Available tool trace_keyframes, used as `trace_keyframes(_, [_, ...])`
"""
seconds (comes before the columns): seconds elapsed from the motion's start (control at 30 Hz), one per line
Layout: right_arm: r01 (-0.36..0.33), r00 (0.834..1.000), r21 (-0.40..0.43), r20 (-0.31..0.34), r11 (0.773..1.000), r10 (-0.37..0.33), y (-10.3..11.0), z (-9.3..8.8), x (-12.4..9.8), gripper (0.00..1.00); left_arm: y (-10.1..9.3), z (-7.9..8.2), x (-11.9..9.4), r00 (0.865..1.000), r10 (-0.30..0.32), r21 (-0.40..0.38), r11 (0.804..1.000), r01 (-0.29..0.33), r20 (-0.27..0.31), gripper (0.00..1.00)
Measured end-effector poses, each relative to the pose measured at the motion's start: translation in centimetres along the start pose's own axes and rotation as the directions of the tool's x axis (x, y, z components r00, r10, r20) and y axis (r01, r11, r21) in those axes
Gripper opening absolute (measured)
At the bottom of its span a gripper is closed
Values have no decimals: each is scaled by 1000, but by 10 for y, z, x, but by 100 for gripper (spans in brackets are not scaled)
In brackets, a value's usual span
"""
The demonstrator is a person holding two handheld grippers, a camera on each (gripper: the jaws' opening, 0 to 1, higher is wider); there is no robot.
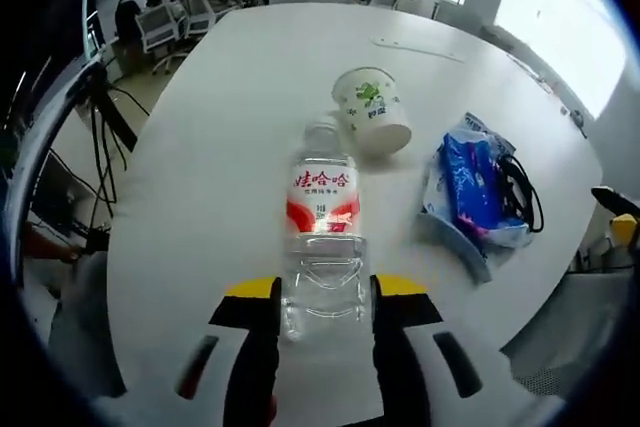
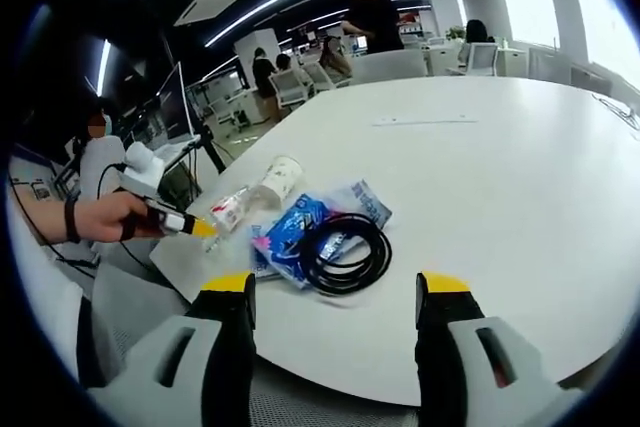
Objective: Arrange the tabletop items into an orderly group along one side of the table until the central work area is clear of visible clutter.
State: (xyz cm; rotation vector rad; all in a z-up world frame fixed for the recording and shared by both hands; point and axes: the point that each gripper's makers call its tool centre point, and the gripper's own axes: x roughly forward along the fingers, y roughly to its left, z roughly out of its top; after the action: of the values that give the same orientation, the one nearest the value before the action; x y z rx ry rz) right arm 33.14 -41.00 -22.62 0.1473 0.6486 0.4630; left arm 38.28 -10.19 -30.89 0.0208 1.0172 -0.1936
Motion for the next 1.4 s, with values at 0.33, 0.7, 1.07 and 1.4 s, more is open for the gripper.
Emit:
trace_keyframes(0.33, [-12,1000,-7,4,1000,12,7,4,6,64,1,-17,-10,1000,6,-28,1000,-6,-26,35])
trace_keyframes(0.7, [-36,999,-46,-17,998,36,15,4,12,65,2,-23,-14,998,30,-26,999,-31,-63,35])
trace_keyframes(1.07, [-29,1000,-45,-5,999,29,10,10,11,65,-2,-13,-9,998,4,-41,999,-6,-61,43])
trace_keyframes(1.4, [-19,1000,-35,-7,999,18,8,5,7,65,5,8,4,998,-7,-52,999,4,-62,48])
